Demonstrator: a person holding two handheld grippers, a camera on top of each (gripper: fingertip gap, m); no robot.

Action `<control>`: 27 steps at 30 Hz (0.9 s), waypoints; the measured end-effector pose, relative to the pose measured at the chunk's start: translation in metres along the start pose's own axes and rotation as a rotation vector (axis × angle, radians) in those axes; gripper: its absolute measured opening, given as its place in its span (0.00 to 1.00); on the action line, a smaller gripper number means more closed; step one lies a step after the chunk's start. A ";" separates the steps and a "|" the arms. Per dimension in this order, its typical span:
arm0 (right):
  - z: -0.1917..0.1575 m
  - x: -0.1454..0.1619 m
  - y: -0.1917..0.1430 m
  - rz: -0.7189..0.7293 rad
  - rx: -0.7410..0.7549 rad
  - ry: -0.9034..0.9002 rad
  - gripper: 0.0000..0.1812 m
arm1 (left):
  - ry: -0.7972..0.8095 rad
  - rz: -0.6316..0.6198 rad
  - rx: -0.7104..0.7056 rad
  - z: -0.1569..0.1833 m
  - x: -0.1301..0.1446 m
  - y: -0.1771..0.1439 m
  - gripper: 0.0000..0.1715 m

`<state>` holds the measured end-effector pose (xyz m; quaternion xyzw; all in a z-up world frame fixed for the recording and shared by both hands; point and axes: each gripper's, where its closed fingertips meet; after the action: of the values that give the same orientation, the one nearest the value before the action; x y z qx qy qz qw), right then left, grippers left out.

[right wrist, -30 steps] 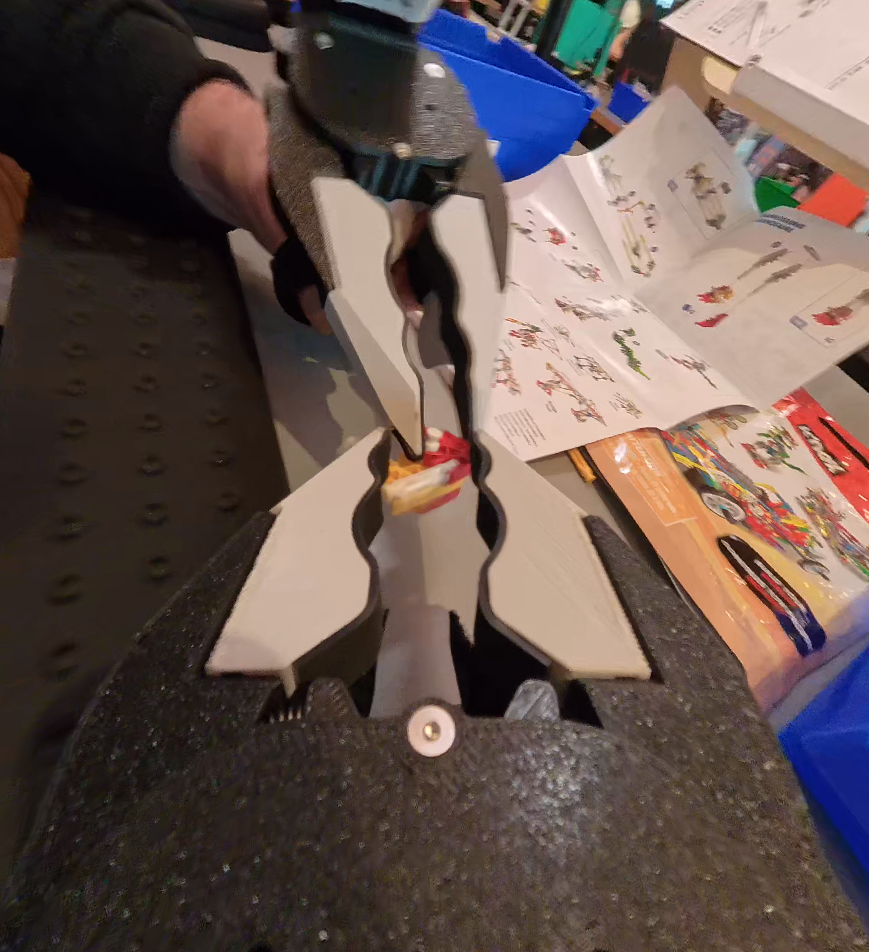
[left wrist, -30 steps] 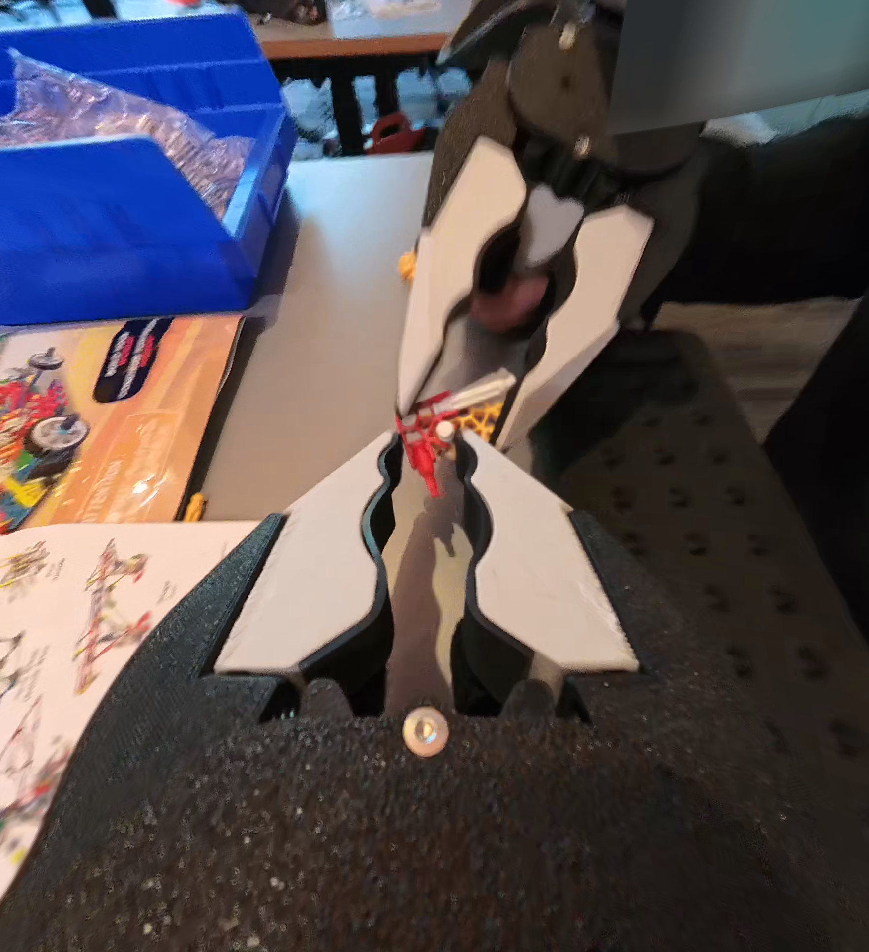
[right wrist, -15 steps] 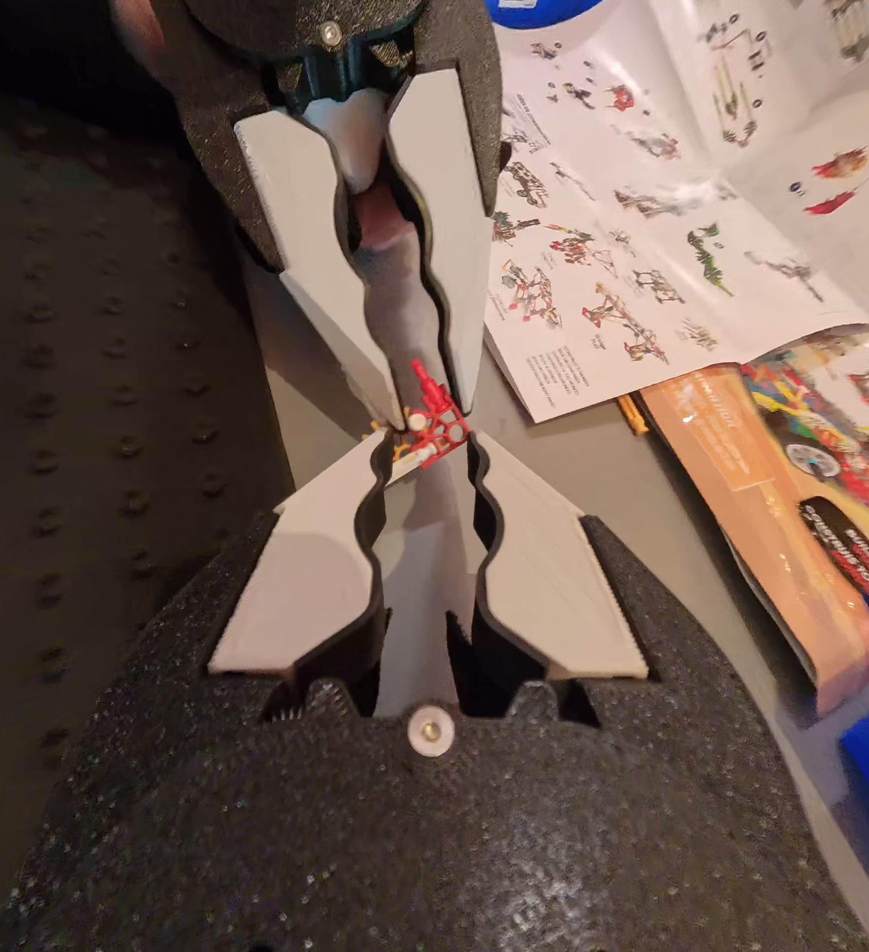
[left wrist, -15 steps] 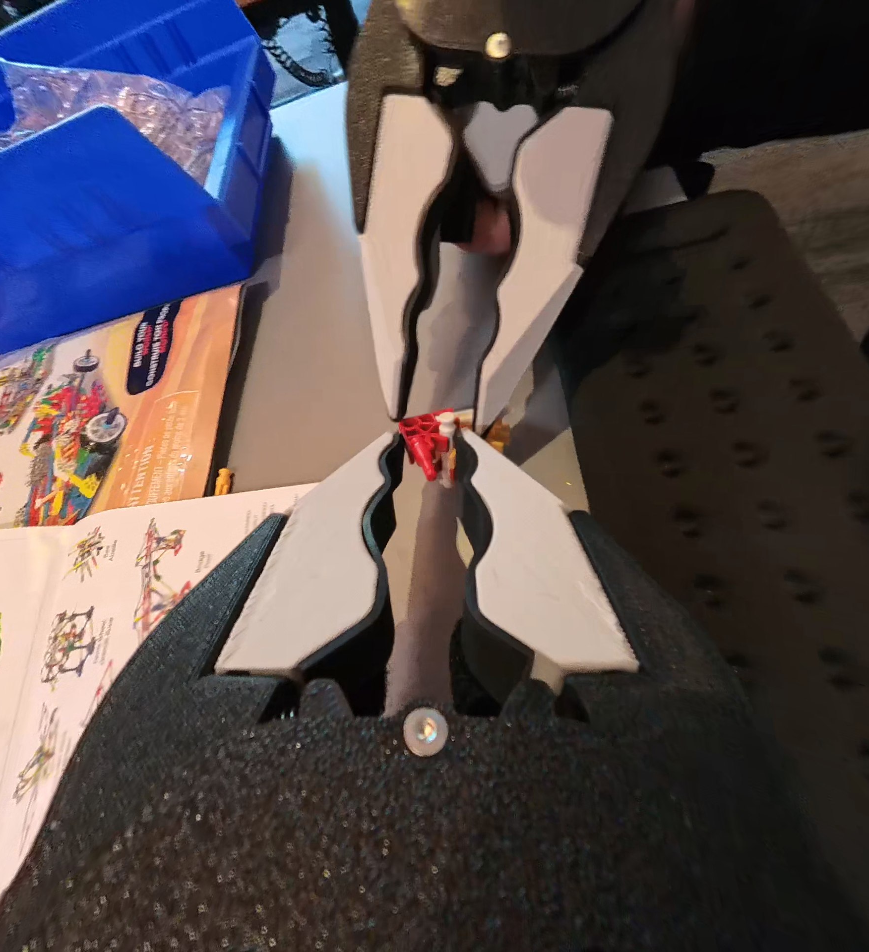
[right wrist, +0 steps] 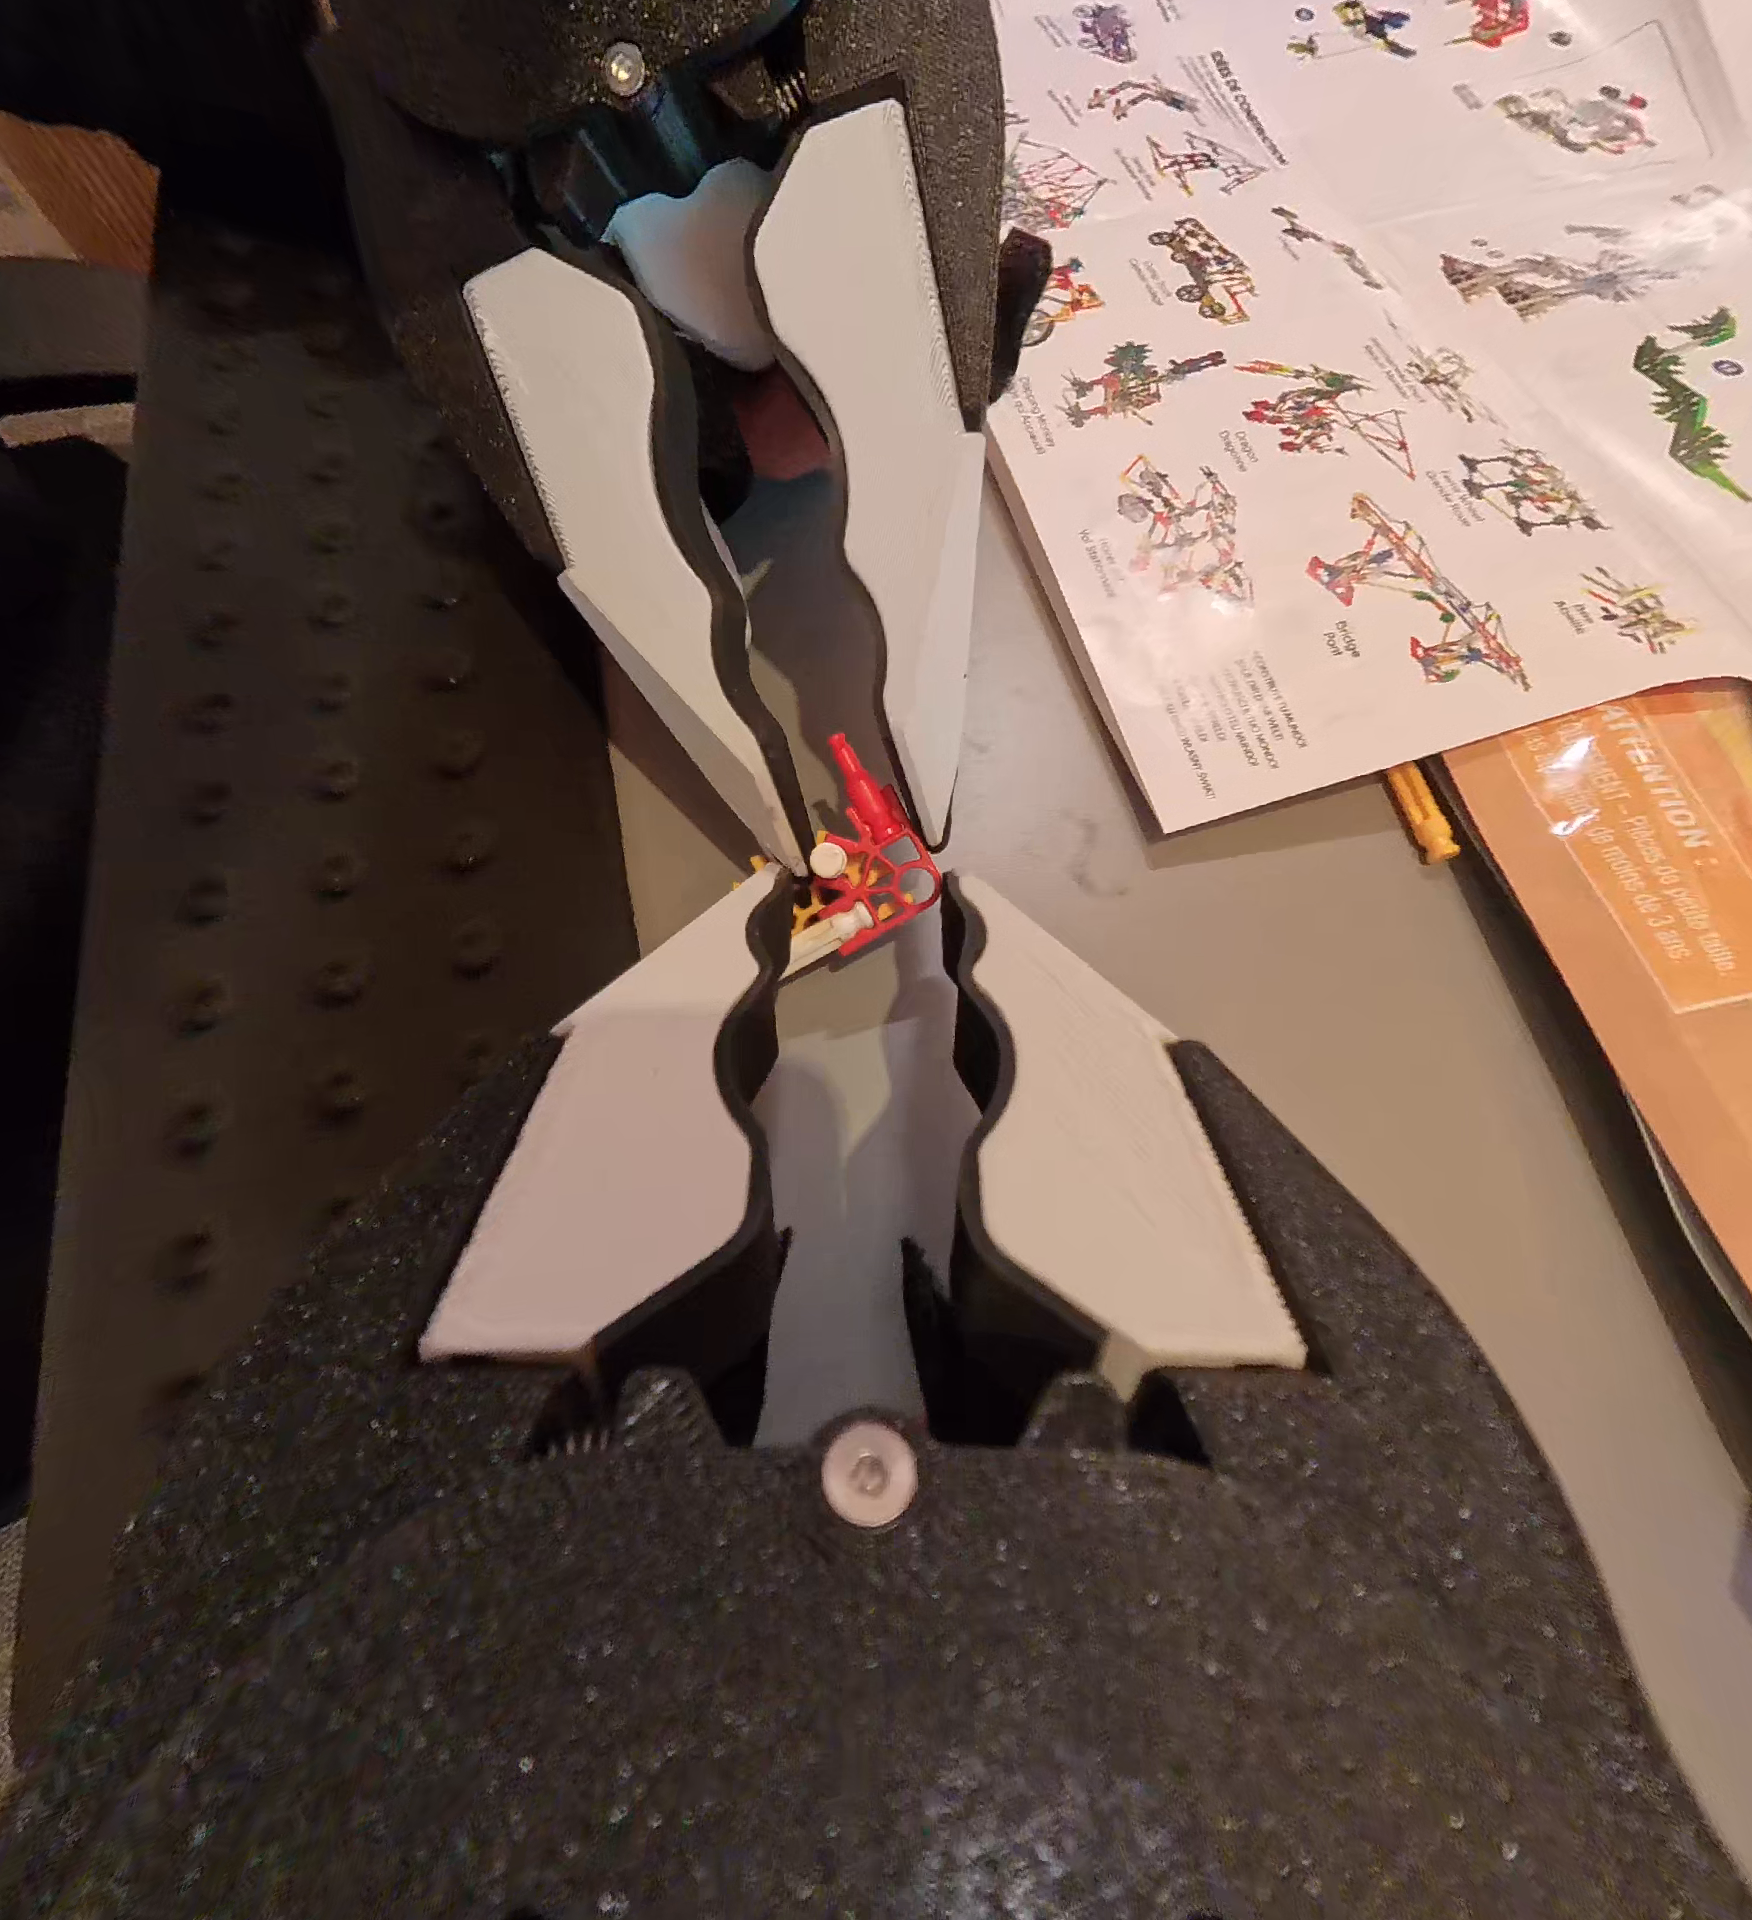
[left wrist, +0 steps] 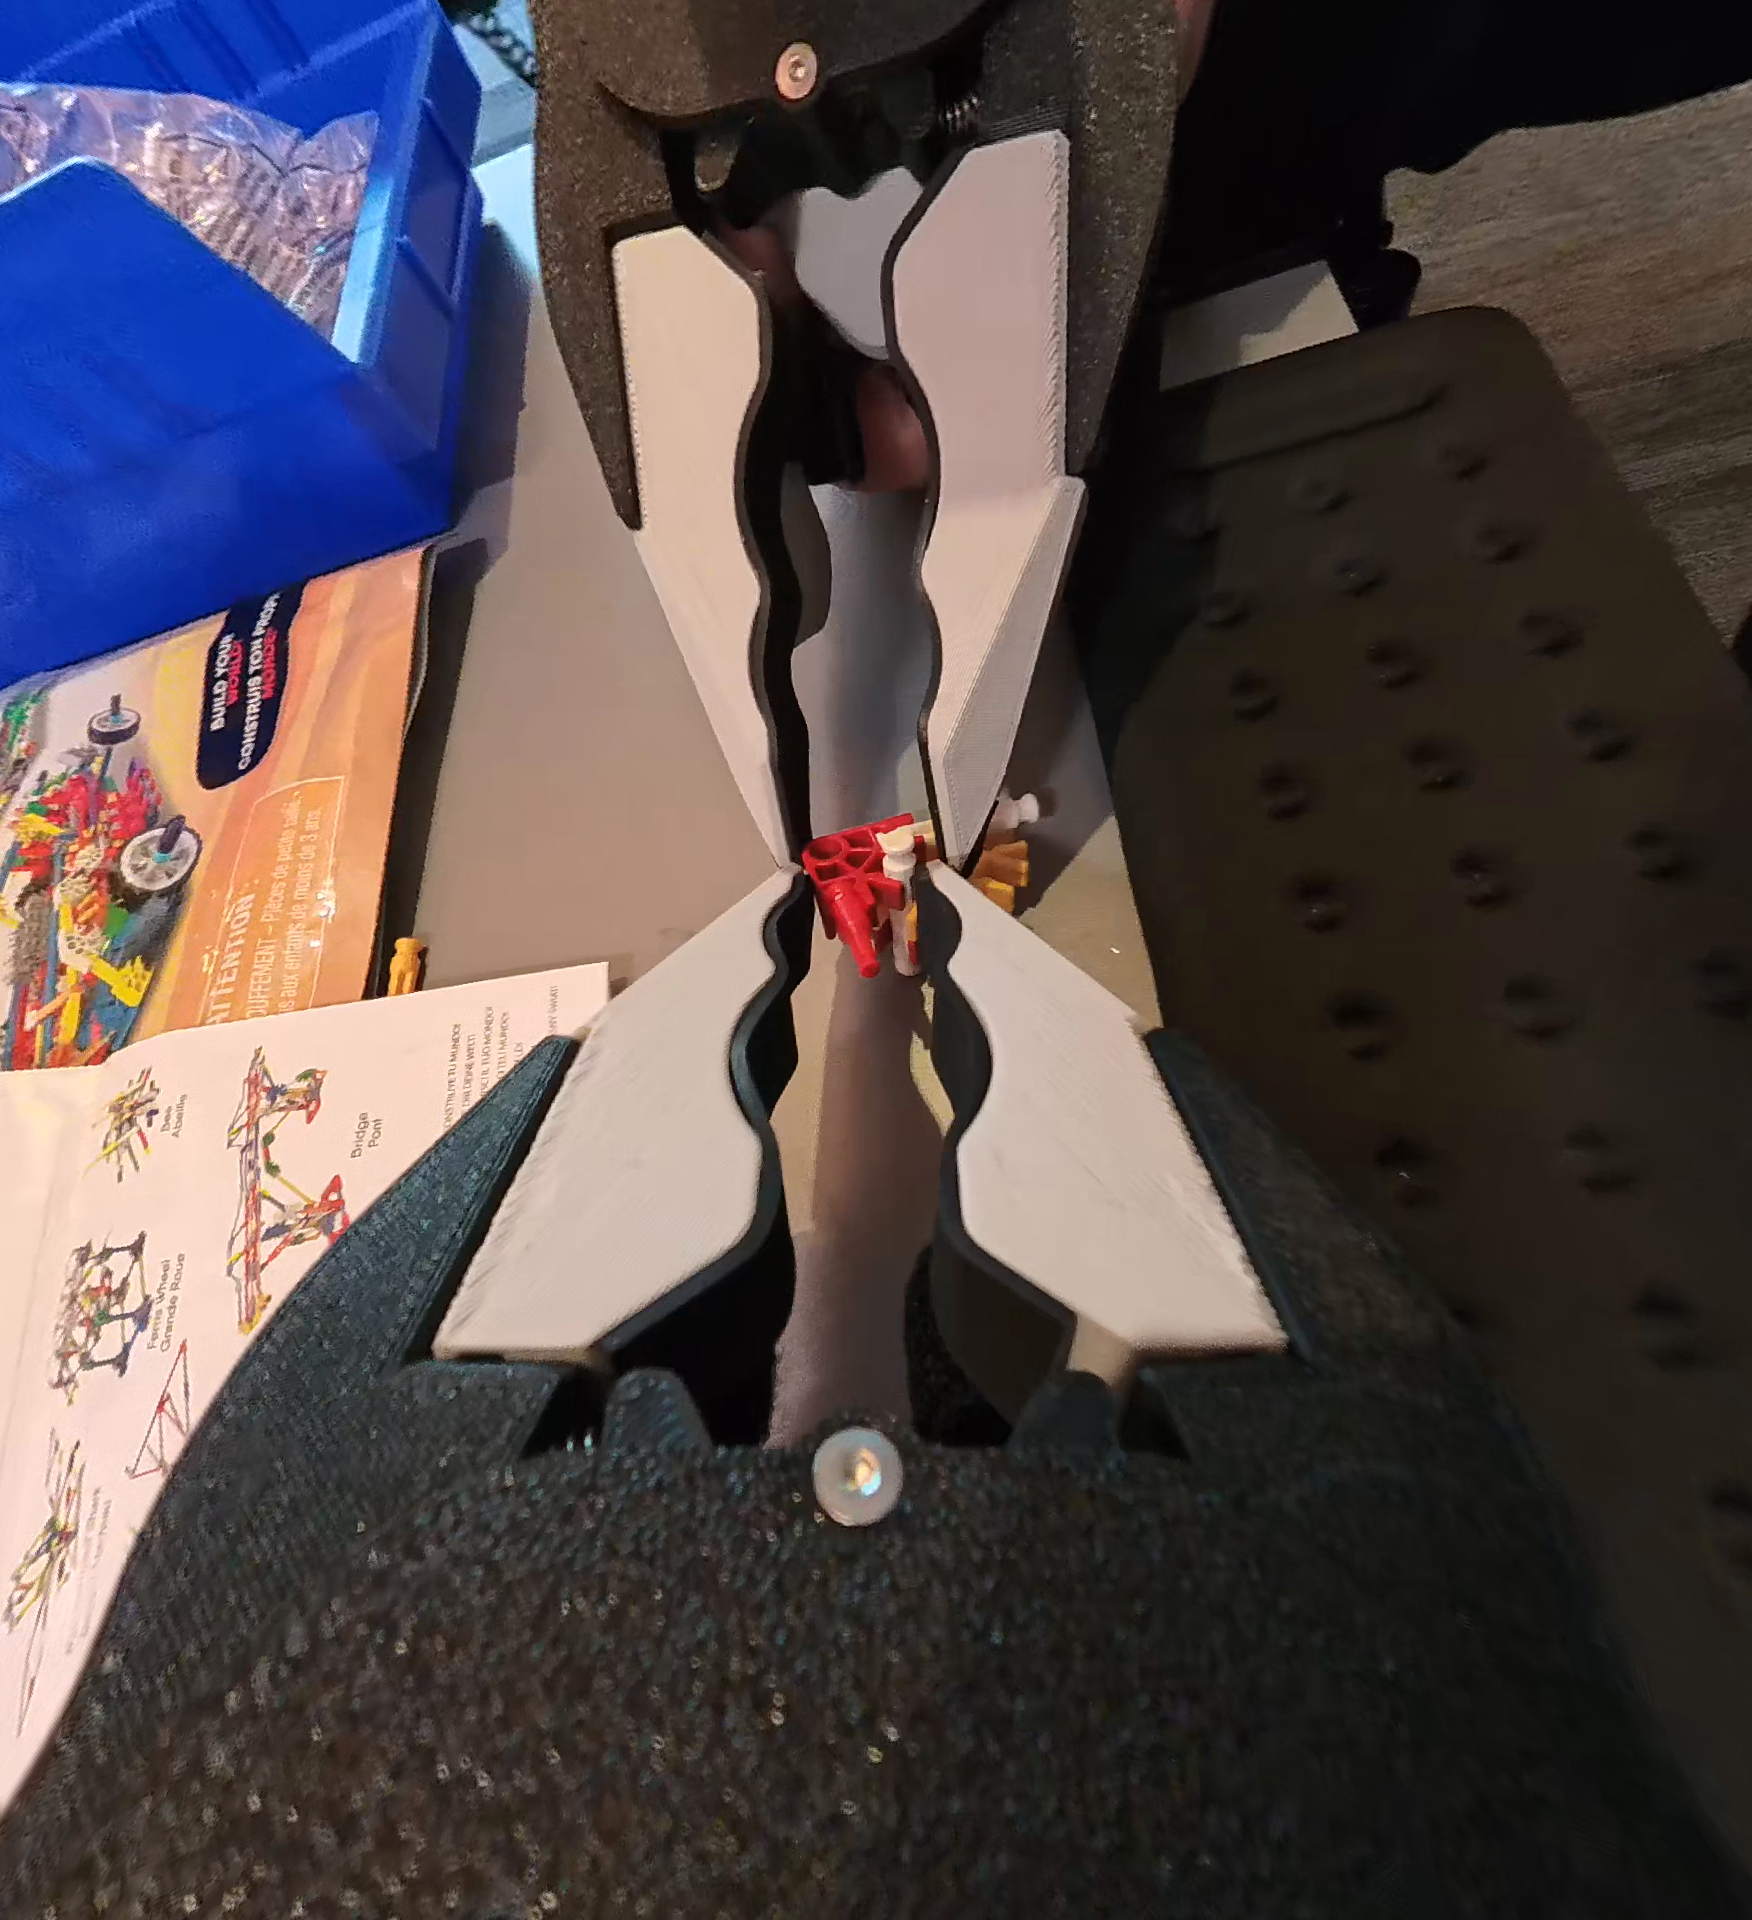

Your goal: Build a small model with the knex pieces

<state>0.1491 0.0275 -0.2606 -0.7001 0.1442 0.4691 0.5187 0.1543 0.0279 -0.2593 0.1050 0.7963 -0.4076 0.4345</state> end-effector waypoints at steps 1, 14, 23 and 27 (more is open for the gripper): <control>0.001 0.000 -0.001 0.004 0.009 0.005 0.16 | 0.004 -0.006 -0.020 -0.002 0.000 0.000 0.09; 0.001 -0.001 0.001 -0.005 0.030 -0.020 0.13 | -0.029 -0.032 -0.009 0.001 0.009 -0.008 0.15; 0.005 -0.001 0.000 -0.035 0.082 -0.016 0.13 | 0.032 -0.042 -0.032 0.000 0.009 -0.005 0.12; 0.005 0.001 -0.001 -0.055 0.136 -0.030 0.16 | 0.095 -0.068 -0.083 0.001 0.008 -0.001 0.12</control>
<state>0.1476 0.0320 -0.2609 -0.6599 0.1487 0.4540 0.5800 0.1492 0.0252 -0.2651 0.0791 0.8354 -0.3831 0.3862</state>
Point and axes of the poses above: each gripper's, where its closed fingertips meet, y out along the fingers, x out of its underside, z = x × y across the jaws, and after that the axes turned 3 degrees about -x, right-handed
